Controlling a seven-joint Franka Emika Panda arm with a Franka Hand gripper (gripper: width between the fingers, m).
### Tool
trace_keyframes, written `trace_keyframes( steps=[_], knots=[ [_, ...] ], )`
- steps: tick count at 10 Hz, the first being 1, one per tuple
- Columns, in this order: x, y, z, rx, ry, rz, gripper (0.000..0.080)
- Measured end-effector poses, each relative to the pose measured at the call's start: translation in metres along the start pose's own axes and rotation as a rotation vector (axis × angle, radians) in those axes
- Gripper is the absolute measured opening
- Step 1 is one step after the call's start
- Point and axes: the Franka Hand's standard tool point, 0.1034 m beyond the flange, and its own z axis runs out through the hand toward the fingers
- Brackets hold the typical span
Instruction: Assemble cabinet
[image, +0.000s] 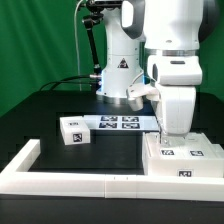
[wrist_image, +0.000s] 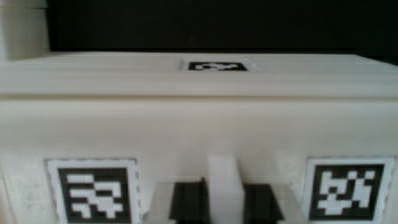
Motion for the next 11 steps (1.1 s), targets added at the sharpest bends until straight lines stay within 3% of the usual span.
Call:
trace_keyframes(
  steps=[2,3,4,5,7,9,11],
  knots=[
    [-0.001,0.000,-0.001,-0.001,-0.002,-0.006,0.0071],
    [-0.002,0.000,-0.002,-0.003,-0.003,-0.016,0.0267],
    [-0.004,0.002,-0.006,-0.011,-0.011,-0.045,0.0402],
    [-0.004,0.003,-0.015,-0.036,-0.014,-0.037,0.0402],
    [-0.007,-0.009,-0.032,-0.089,-0.010,0.000,0.0738],
    [-0.002,-0.022,-0.036,-0.131,0.009,0.027,0.0780],
    [0.003,-0.041,-0.033,-0.148,0.030,0.096,0.0796]
  ],
)
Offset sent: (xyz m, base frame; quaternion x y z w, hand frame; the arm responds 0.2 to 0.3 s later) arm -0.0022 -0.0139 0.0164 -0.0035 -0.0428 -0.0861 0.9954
